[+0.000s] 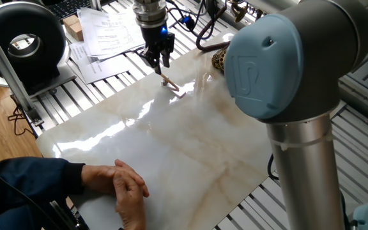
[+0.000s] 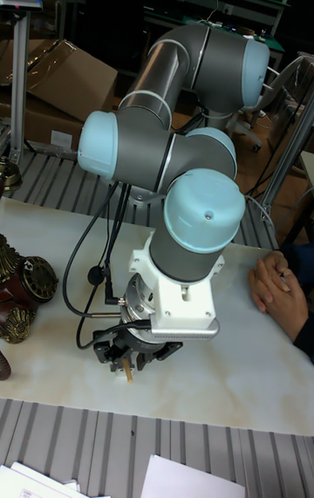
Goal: Dial a number on an old rotary phone
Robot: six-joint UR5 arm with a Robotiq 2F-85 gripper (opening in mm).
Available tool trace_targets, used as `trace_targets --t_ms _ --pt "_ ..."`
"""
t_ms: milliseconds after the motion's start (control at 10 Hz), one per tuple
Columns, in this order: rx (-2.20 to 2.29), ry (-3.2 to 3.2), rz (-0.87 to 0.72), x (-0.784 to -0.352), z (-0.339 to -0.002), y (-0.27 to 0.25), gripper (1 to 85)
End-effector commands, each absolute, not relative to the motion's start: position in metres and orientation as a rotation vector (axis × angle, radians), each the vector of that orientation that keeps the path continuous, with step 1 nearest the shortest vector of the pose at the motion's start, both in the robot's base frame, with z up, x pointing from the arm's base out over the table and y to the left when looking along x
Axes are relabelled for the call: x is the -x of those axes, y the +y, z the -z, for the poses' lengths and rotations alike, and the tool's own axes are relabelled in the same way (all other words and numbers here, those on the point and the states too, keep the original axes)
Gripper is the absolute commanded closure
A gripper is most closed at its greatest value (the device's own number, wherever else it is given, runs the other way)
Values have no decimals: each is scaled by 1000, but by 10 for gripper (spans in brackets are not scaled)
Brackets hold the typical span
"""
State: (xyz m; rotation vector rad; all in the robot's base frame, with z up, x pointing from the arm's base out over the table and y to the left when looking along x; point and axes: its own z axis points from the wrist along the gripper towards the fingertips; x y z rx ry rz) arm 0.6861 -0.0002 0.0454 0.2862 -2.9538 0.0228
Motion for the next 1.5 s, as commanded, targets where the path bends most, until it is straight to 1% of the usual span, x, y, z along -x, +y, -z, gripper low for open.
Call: trace_targets --t_ms 0,200,600,900,1400 --pt "-277 -2950 -8 -686 -43 3 420" --pt "-267 -2963 -17 -693 -30 5 417" --pt "-254 -2968 -17 -696 -23 10 413" --pt "-248 -2970 -33 -694 -15 9 427" --pt "-251 -2977 -46 -693 -14 5 440"
